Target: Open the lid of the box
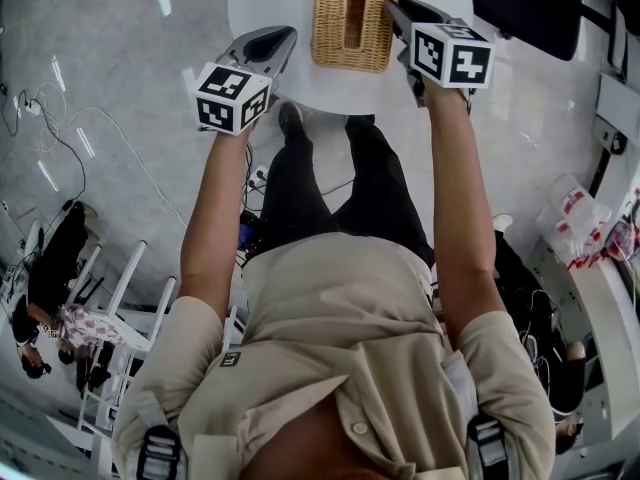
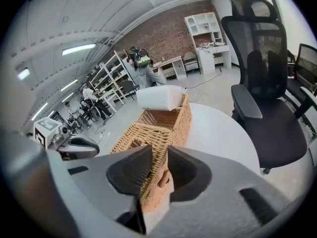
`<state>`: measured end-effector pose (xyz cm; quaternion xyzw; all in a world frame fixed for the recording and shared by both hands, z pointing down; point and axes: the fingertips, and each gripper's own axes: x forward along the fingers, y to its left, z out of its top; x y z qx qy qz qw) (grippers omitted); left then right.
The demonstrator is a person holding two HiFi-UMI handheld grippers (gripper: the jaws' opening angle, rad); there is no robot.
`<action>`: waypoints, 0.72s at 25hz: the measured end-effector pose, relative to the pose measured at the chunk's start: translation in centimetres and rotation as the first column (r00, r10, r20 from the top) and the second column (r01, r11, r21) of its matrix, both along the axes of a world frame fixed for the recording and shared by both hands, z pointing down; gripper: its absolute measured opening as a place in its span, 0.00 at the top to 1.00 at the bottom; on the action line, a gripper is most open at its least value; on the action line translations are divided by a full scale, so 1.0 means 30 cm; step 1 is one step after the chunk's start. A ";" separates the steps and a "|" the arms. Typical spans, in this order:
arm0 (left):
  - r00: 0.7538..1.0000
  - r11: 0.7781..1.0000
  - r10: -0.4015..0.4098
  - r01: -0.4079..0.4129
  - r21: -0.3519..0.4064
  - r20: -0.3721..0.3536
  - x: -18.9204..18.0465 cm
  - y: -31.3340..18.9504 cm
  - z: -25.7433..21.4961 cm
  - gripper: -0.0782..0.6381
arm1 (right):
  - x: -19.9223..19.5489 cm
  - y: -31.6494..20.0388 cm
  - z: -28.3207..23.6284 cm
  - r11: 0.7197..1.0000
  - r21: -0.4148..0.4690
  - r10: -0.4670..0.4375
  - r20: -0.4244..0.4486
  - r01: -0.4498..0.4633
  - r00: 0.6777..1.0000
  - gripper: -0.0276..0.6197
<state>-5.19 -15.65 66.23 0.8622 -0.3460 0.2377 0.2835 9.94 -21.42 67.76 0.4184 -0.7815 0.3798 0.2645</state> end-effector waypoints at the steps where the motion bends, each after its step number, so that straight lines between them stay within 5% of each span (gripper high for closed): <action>1: 1.000 1.000 0.001 -0.001 -0.003 0.000 0.000 0.003 0.004 0.88 | 0.000 0.000 -0.001 1.000 -0.001 0.001 0.003 -0.001 1.000 0.82; 14: 1.000 1.000 -0.002 0.002 -0.019 0.005 -0.015 0.026 0.025 0.88 | -0.034 0.022 -0.050 1.000 0.002 0.007 0.089 -0.008 0.996 0.85; 18: 1.000 1.000 -0.005 0.005 -0.019 0.004 -0.015 0.025 0.023 0.88 | -0.005 0.030 -0.011 1.000 -0.011 0.026 0.035 -0.026 0.999 0.74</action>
